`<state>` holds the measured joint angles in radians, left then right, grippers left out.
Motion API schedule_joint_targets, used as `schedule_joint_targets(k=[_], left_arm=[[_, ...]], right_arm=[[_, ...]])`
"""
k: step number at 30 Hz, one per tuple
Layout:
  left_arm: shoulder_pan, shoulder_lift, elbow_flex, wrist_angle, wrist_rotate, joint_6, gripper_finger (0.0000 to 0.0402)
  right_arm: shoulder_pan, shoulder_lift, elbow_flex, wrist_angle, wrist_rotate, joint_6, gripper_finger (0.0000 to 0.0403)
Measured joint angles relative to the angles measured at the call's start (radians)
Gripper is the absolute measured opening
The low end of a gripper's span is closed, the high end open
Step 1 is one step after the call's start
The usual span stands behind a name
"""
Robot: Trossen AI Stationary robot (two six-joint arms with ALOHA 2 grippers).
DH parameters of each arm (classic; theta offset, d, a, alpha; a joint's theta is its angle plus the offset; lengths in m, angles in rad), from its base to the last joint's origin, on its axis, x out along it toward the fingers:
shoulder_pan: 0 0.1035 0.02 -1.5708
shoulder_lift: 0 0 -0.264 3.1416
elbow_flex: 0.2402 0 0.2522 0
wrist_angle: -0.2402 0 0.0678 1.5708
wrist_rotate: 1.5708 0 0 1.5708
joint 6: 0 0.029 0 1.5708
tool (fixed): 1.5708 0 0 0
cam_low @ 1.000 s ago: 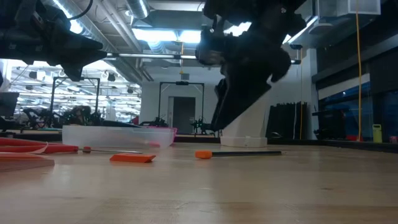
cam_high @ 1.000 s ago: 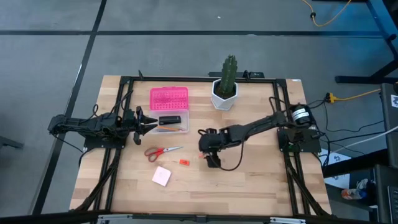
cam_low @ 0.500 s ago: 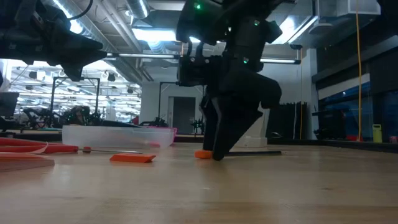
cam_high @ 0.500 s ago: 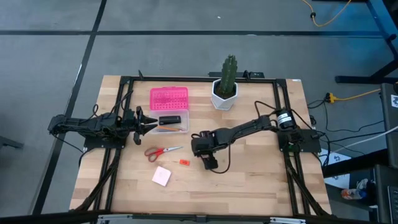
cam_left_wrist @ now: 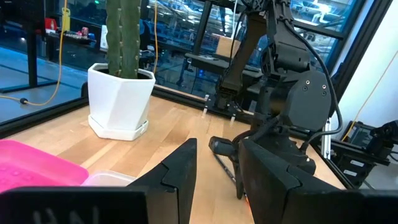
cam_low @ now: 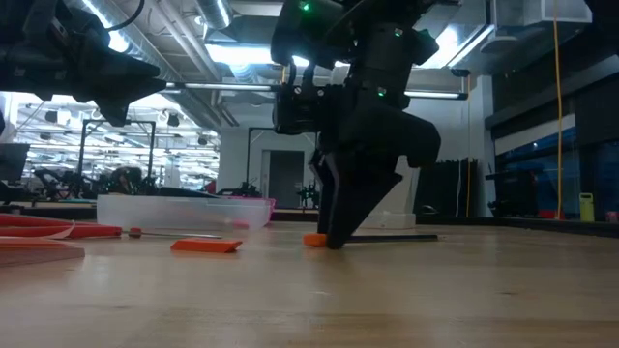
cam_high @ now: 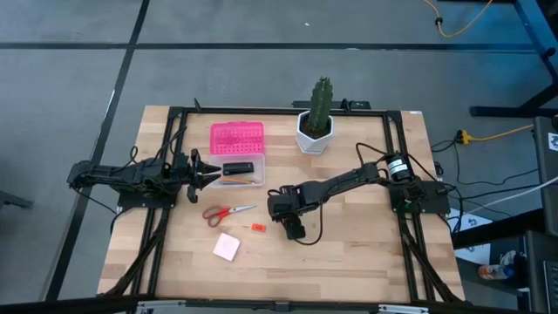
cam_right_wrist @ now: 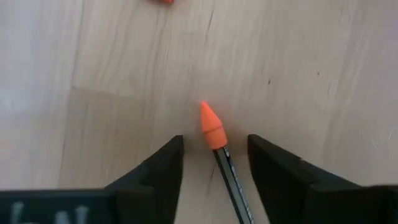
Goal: Pack school essentials
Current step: Put the black pencil into the supply box
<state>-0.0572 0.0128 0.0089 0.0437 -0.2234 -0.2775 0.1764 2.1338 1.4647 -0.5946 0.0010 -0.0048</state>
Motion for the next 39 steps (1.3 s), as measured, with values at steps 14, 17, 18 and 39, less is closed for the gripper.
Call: schedule_joint_targets(k=[14,17,18,39], left_arm=[[0.0,0.0,0.0,0.0,0.0,0.0,0.0114],[0.0,0.0,0.0,0.0,0.0,0.0,0.0114],[0.0,0.0,0.0,0.0,0.0,0.0,0.0114],[0.0,0.0,0.0,0.0,0.0,0.0,0.0114]], right_arm=[[-0.015,-0.006,-0.003,0.009,-0.018,0.163,0.0017],[-0.032,-0.012,0.011,-0.001,-0.059,0.244,0.0017],[-0.038,-0.011,0.023,-0.014,-0.066,0.265,0.0018],[-0.291,-0.001,0.426,0.197,-0.074,0.342,0.0017]])
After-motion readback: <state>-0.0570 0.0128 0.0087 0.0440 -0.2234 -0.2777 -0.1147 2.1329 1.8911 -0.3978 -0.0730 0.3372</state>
